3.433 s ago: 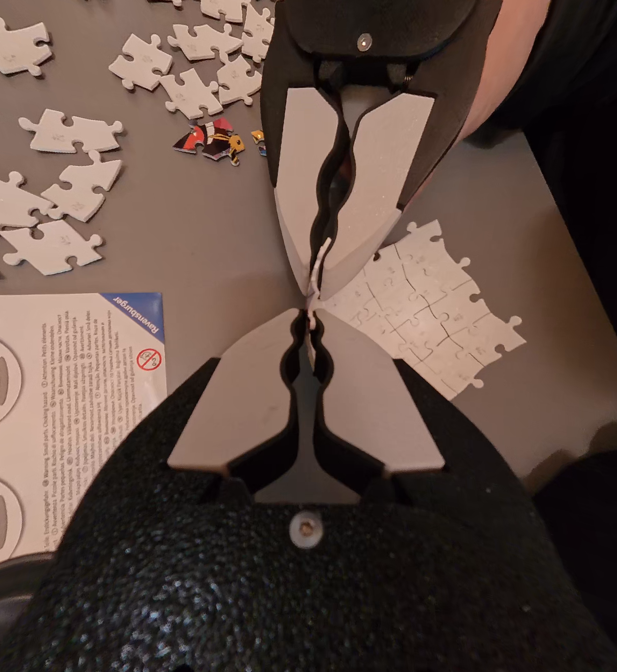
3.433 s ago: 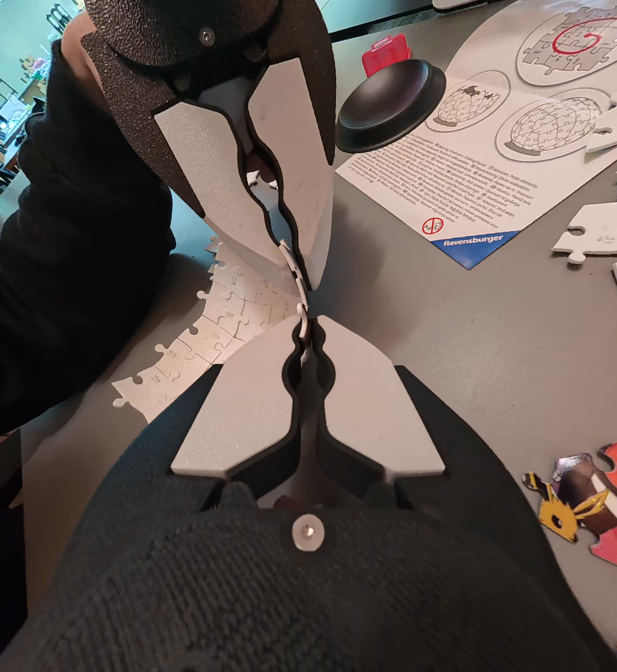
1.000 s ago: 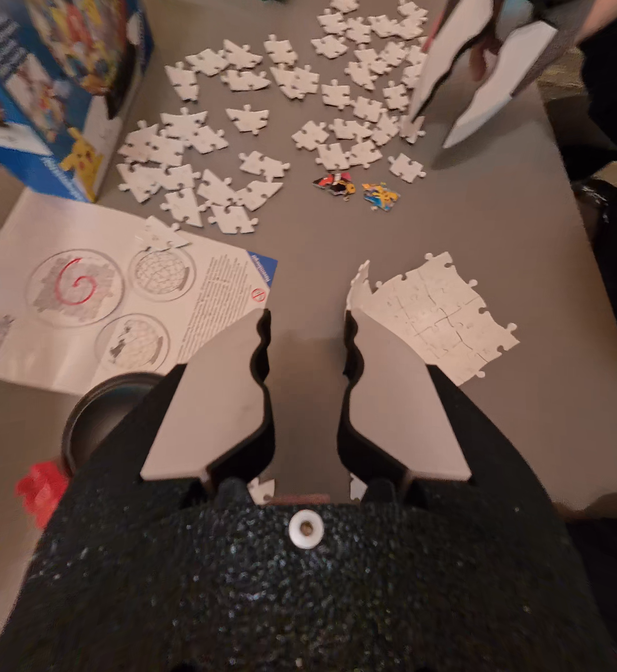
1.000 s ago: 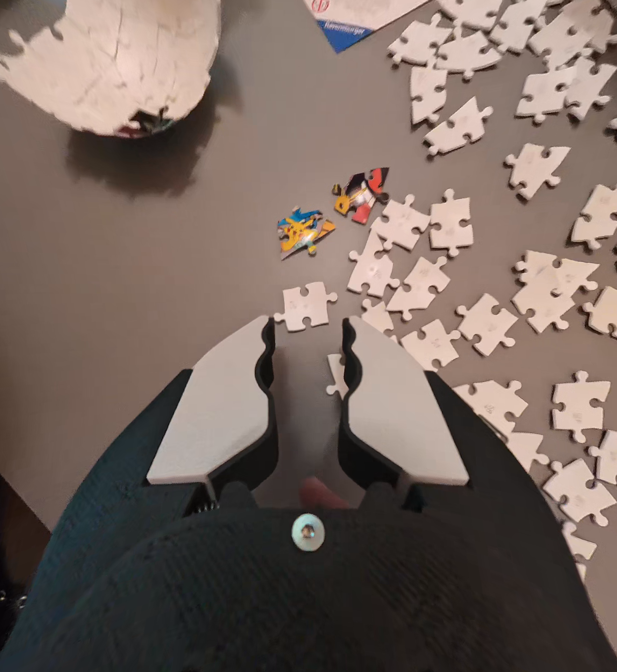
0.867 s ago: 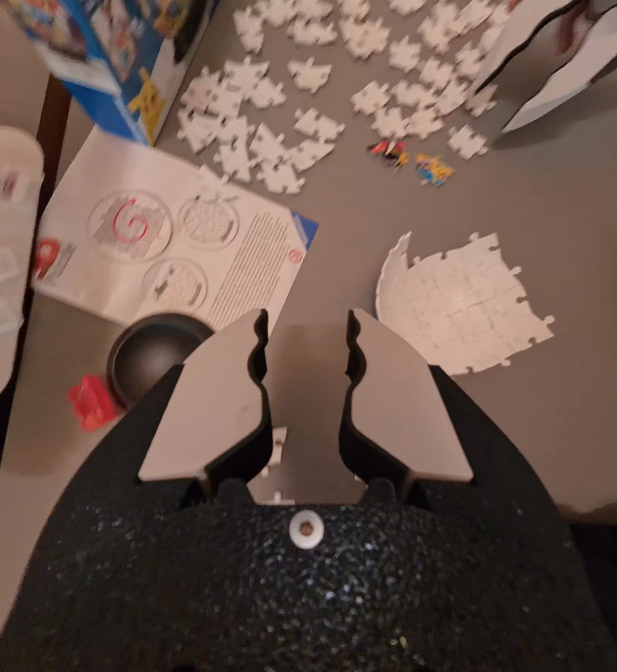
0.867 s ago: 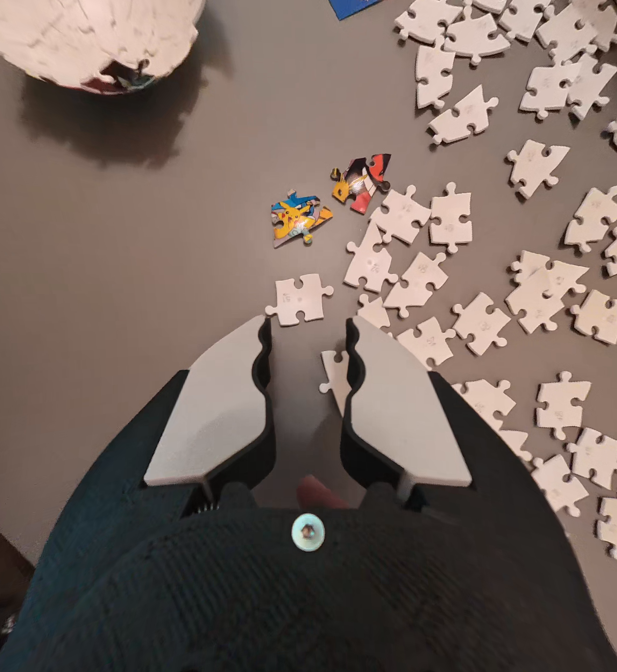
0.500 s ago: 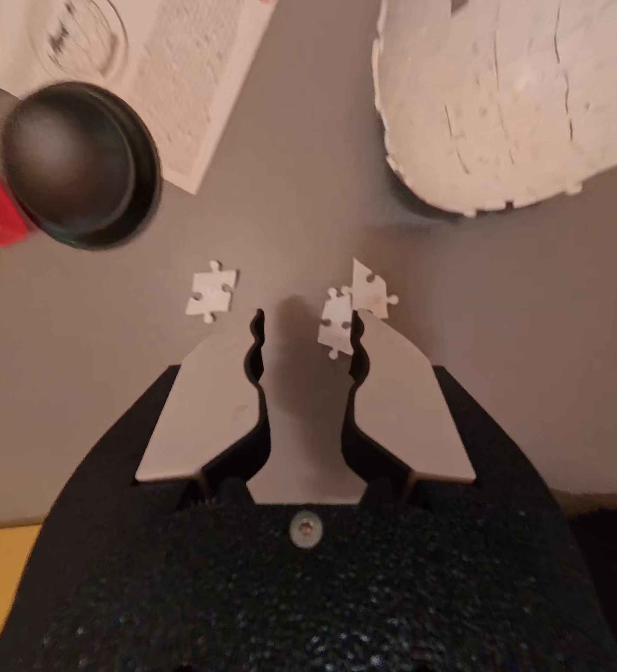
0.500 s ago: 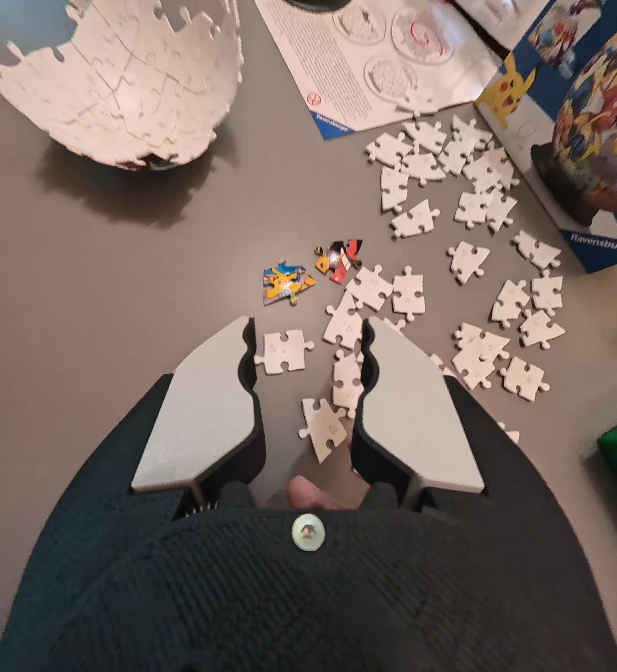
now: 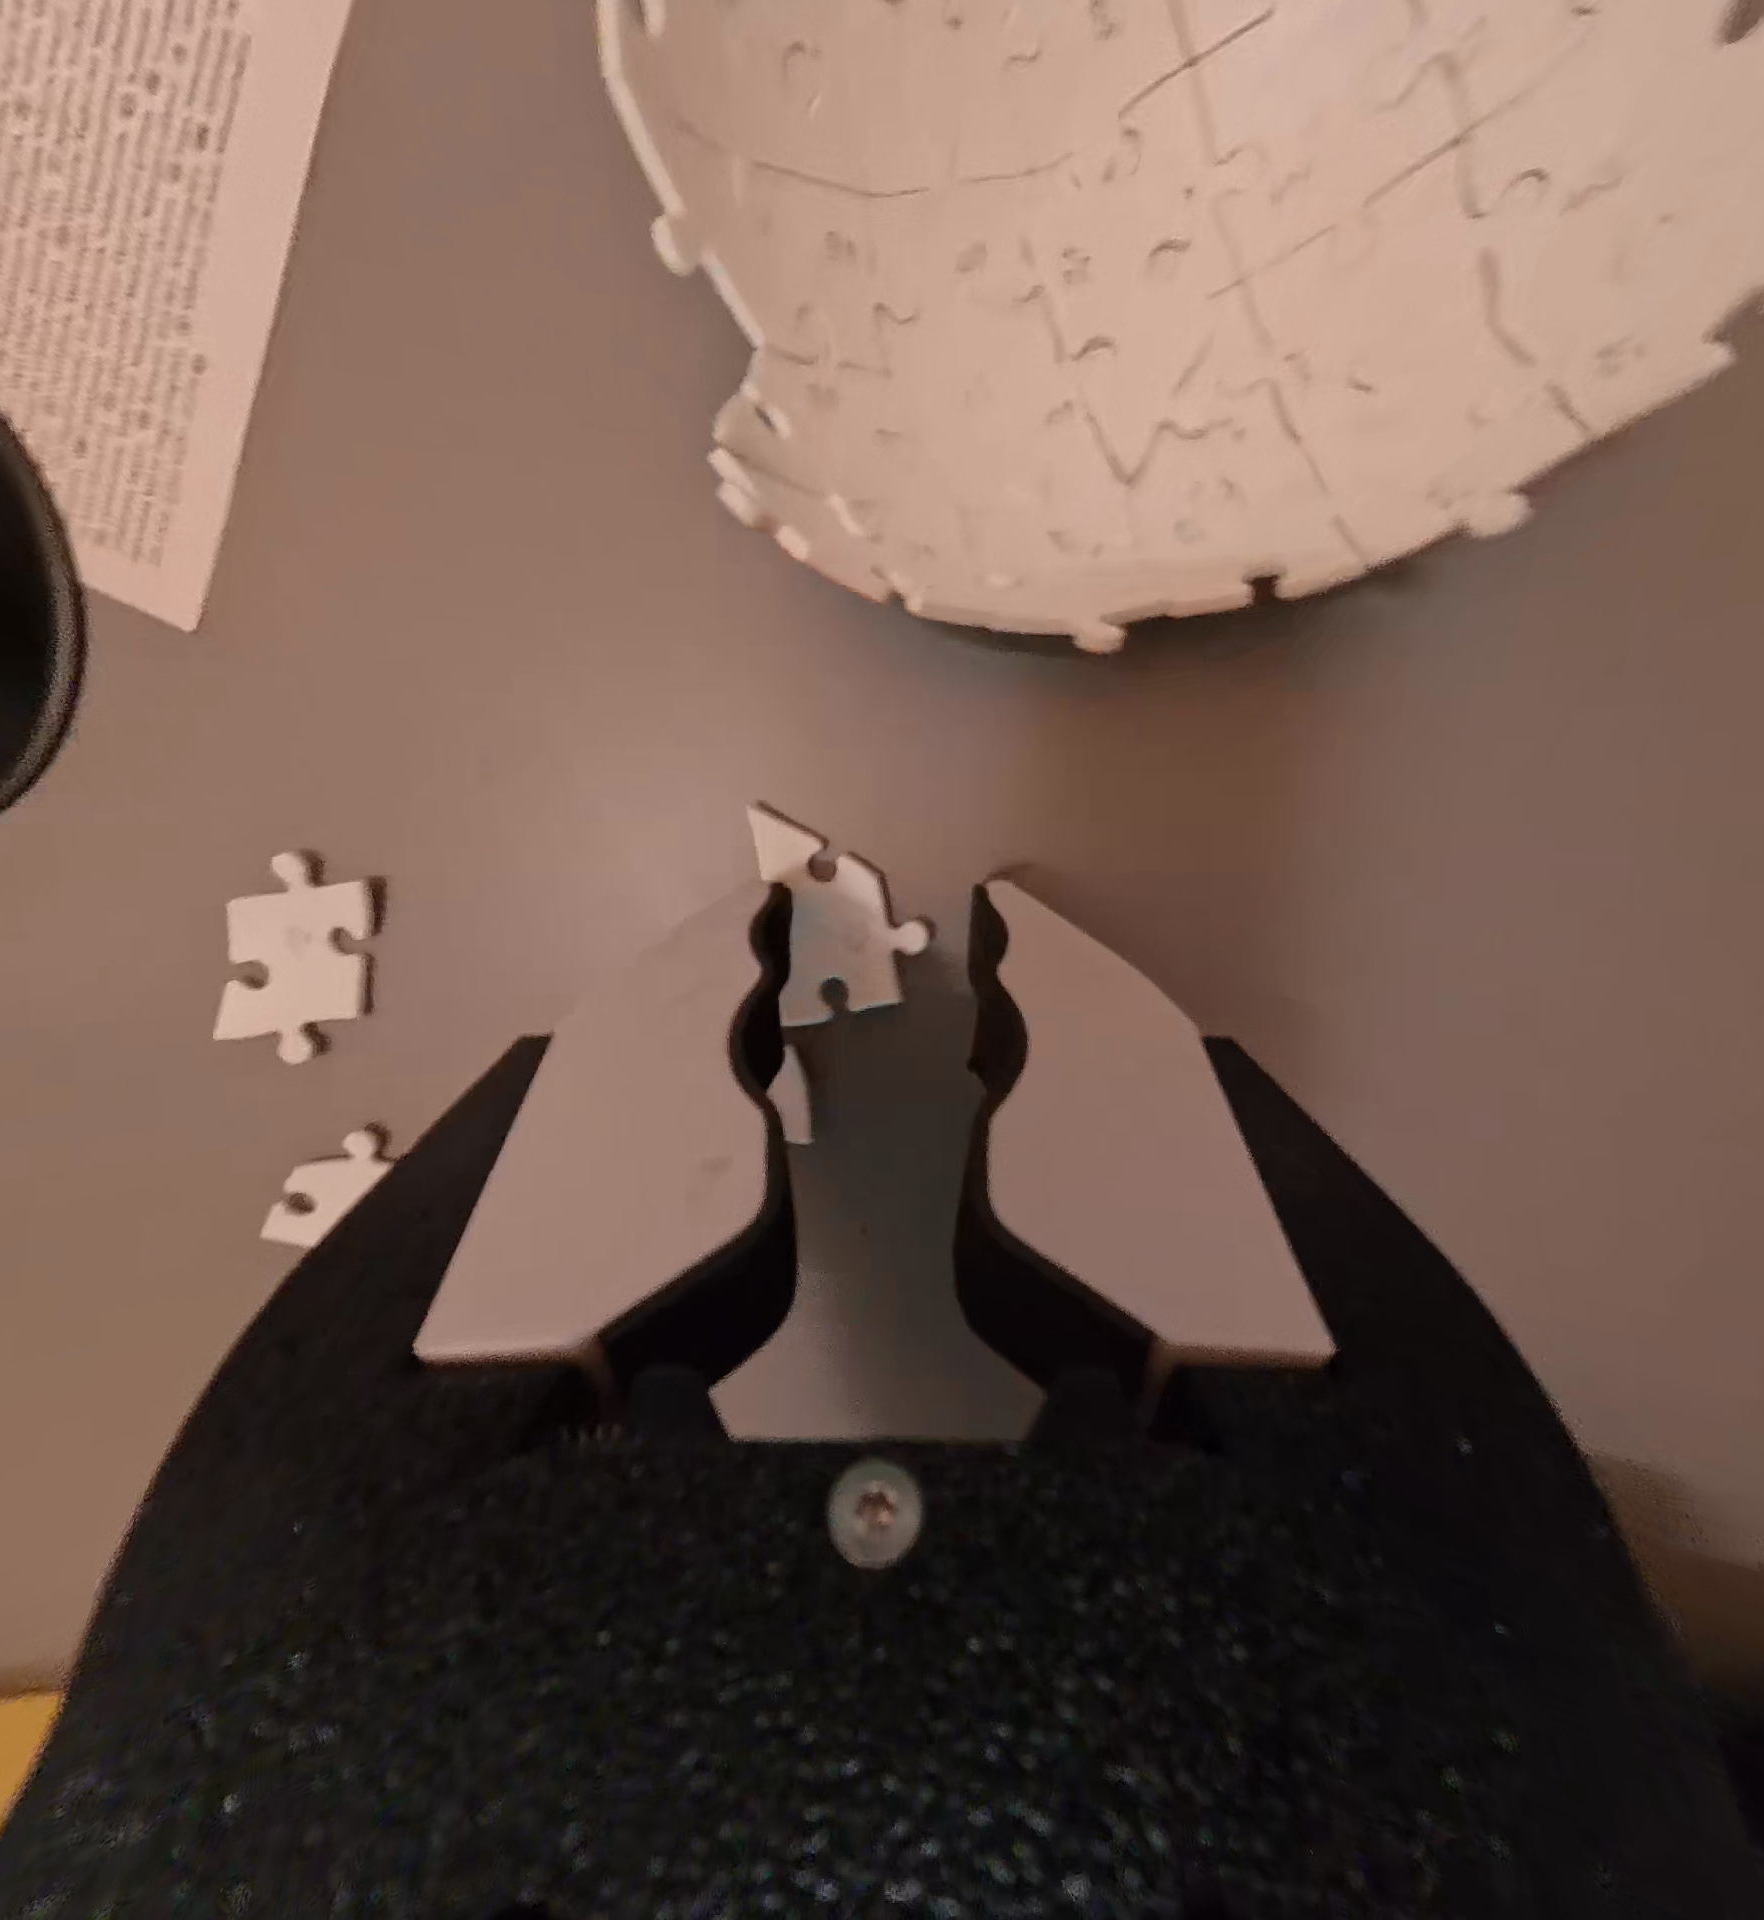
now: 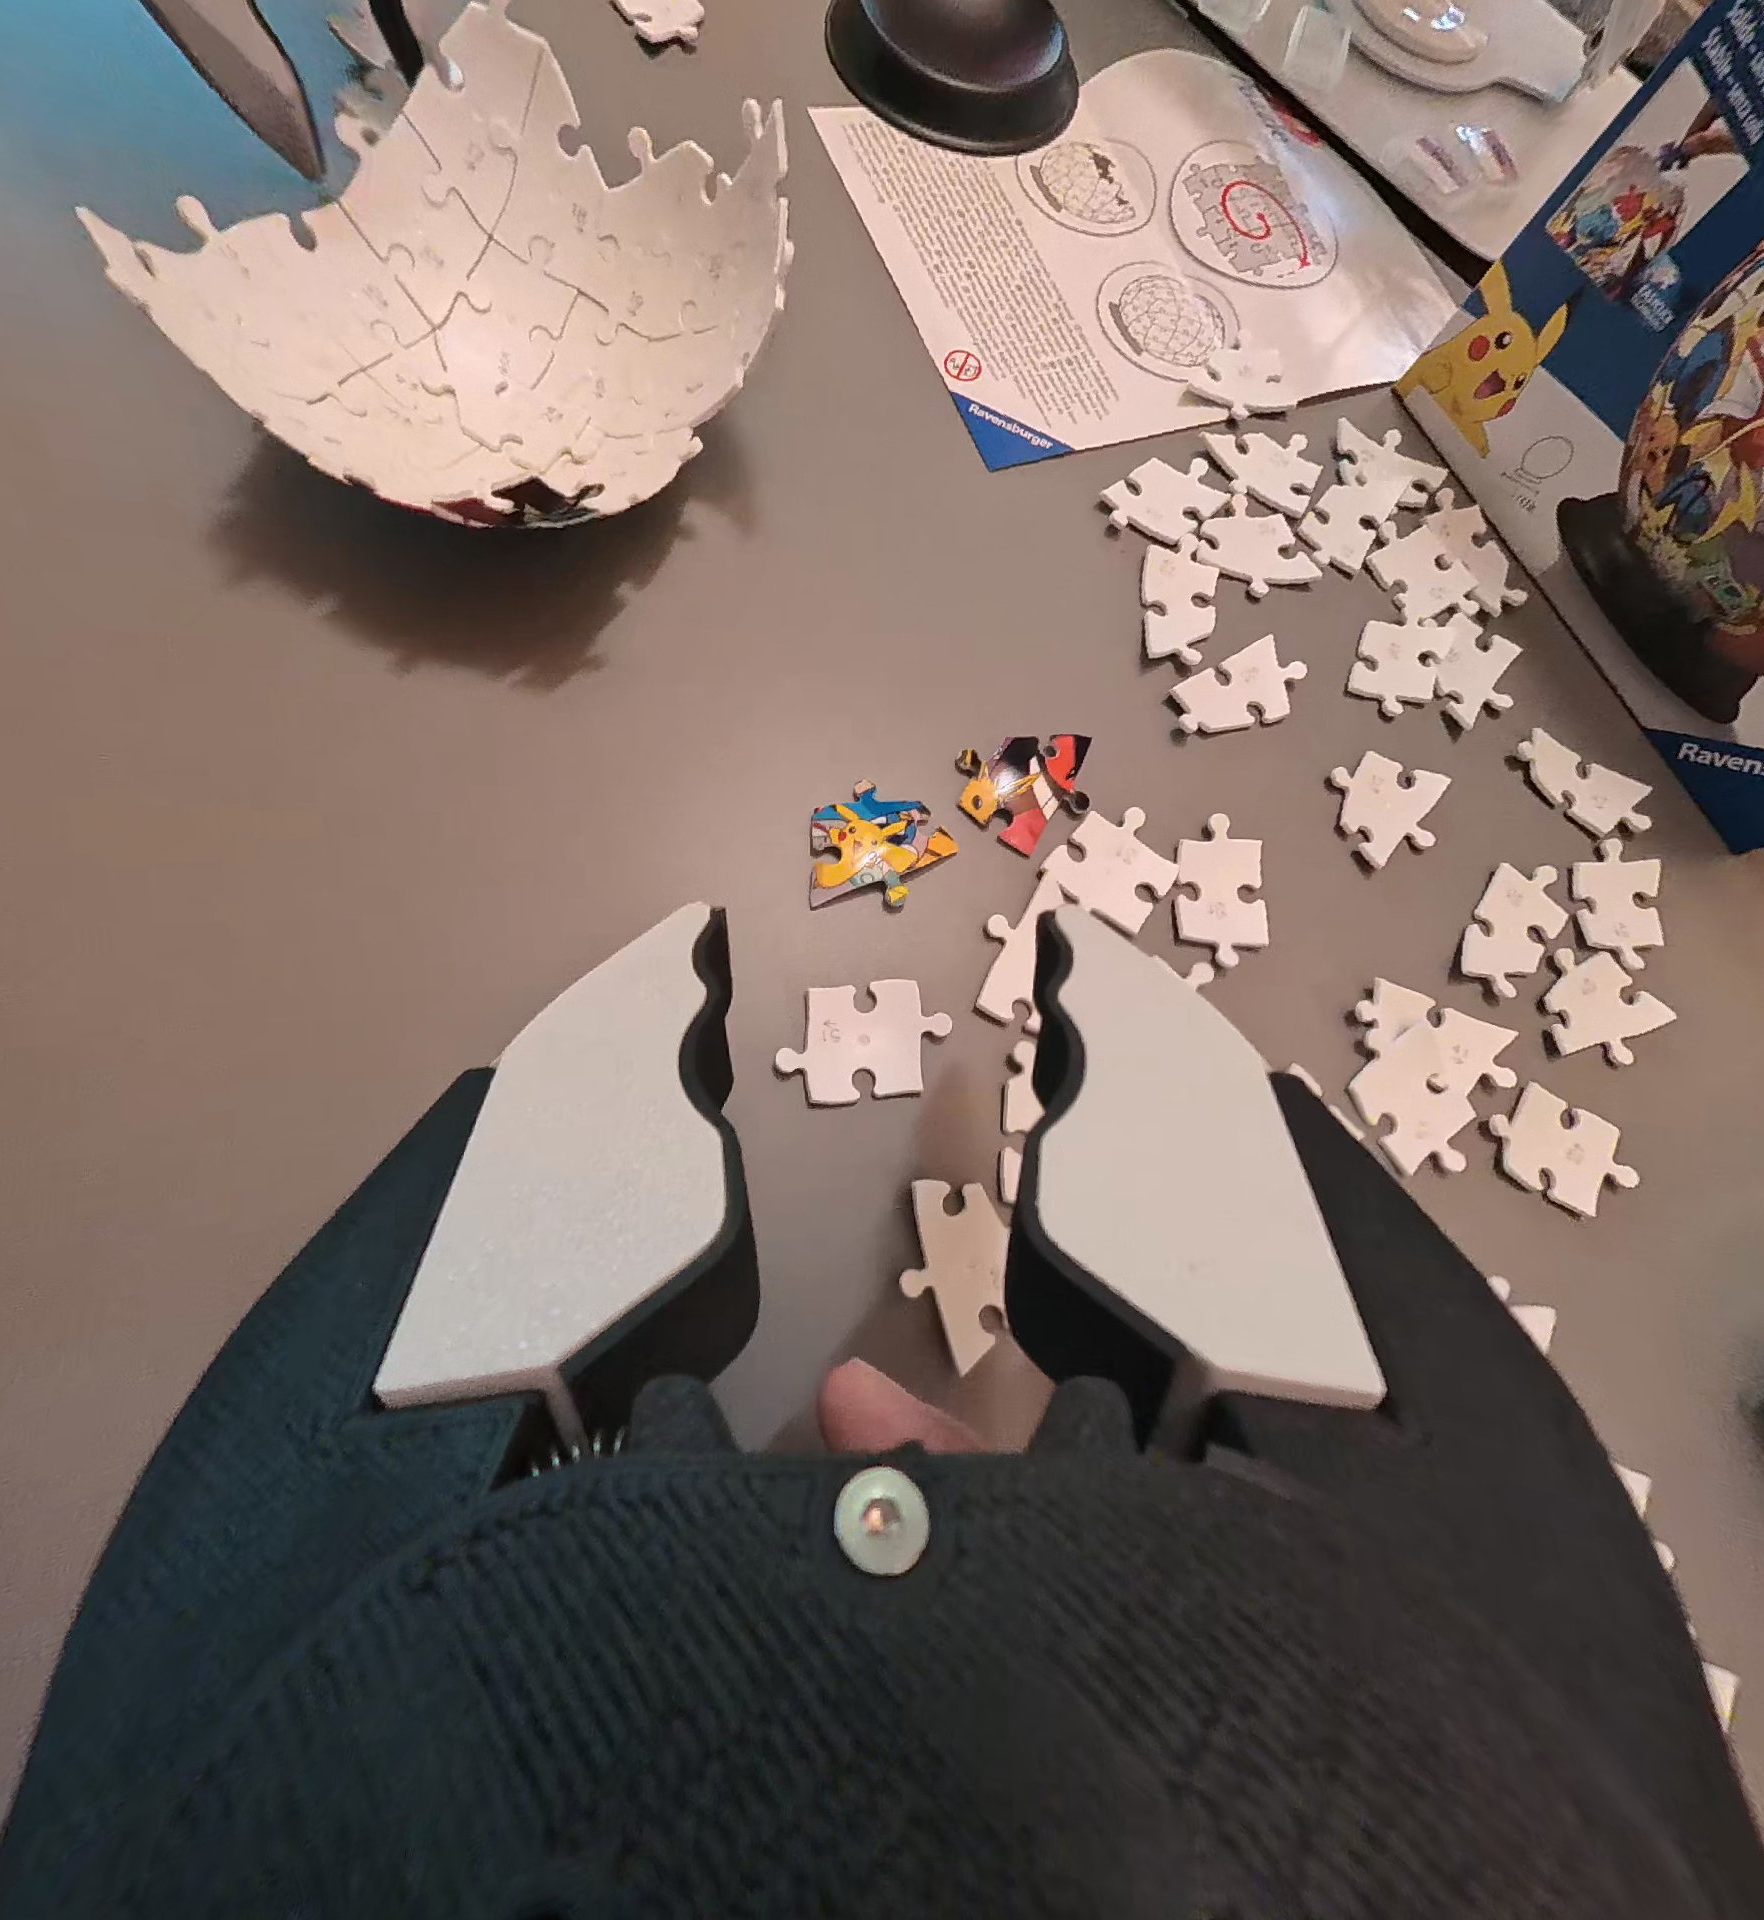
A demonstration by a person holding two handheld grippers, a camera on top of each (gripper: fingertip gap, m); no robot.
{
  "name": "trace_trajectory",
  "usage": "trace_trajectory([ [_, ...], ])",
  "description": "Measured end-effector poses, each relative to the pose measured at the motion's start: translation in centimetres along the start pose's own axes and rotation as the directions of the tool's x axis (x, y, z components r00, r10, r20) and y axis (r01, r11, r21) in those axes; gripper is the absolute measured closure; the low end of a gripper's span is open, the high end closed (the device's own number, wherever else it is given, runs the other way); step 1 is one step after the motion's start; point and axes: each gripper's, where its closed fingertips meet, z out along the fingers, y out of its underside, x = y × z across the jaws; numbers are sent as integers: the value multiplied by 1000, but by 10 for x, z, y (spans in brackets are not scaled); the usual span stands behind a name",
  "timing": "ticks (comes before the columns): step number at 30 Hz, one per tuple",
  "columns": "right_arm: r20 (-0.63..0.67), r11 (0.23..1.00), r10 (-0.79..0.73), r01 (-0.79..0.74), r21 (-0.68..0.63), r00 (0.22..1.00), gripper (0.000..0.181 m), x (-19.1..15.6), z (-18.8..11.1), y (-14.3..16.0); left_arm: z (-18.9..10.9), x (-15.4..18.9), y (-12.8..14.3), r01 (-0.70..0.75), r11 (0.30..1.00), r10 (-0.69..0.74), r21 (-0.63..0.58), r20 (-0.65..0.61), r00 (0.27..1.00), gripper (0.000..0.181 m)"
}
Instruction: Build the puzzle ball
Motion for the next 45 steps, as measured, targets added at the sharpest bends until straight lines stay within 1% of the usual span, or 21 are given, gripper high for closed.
trace_trajectory([
  [3, 6, 1000, 8, -8, 9, 1000, 125, -2, -3, 3, 0, -5, -2, 27, 999, -26, -36, 45, 999, 140],
  [5, -2, 1000, 7, -7, 10, 1000, 125, -1, -4, 5, 0, -8, -2, 10, 999, -6, -43, 85, 996, 141],
  [7, 4, 1000, 11, -11, 16, 1000, 125, -2, -5, 7, 1, -5, -3, 17, 999, -15, -33, 62, 998, 142],
  [10, 13, 1000, 14, -15, 25, 1000, 125, -3, -4, 6, 2, -4, -2, 108, 994, -108, -28, 25, 994, 141],
  [12, 24, 1000, 9, -10, 29, 1000, 125, -6, -3, 6, 3, -8, -2, 164, 986, -164, -6, 27, 986, 150],
  [16, 25, 999, -1, 0, 35, 1000, 125, -7, -2, 5, 2, -8, -3, 207, 978, -208, 36, 21, 978, 150],
  [20, 41, 995, 41, -45, 85, 998, 126, -9, -3, -5, 2, -10, -4, 212, 974, -216, 75, 53, 975, 150],
  [23, 65, 988, 94, -101, 119, 993, 126, -12, -3, -15, -12, -14, -8, 210, 969, -224, 129, 103, 969, 150],
  [25, 82, 978, 136, -147, 147, 987, 120, -13, -1, -24, -31, -19, -14, 178, 970, -208, 166, 183, 961, 150],
  [27, 117, 961, 194, -213, 175, 974, 120, -16, 1, -35, -51, -20, -29, 112, 969, -167, 219, 255, 953, 150],
  [29, 190, 927, 265, -304, 219, 945, 120, -21, 3, -54, -67, -14, -55, 18, 956, -110, 293, 303, 947, 150],
  [32, 337, 868, 332, -425, 257, 881, 120, -31, 8, -88, -79, 6, -98, -122, 914, -10, 387, 322, 947, 150],
  [34, 384, 864, 332, -441, 243, 862, 123, -38, 15, -101, -81, 18, -119, -205, 886, 56, 416, 342, 938, 150],
  [36, 425, 851, 343, -469, 237, 838, 126, -43, 20, -114, -81, 26, -135, -278, 861, 111, 425, 377, 919, 150],
  [39, 541, 810, 335, -529, 253, 772, 147, -56, 17, -136, -77, 34, -148, -359, 842, 178, 402, 420, 890, 150],
  [41, 552, 804, 345, -543, 243, 759, 155, -57, 19, -139, -73, 36, -151, -384, 842, 198, 380, 444, 874, 150],
  [44, 546, 810, 365, -546, 213, 754, 148, -59, 27, -136, -69, 40, -155, -407, 838, 222, 363, 454, 863, 150],
  [45, 556, 806, 365, -553, 214, 747, 149, -61, 28, -137, -68, 42, -156, -413, 835, 231, 363, 450, 862, 150],
])
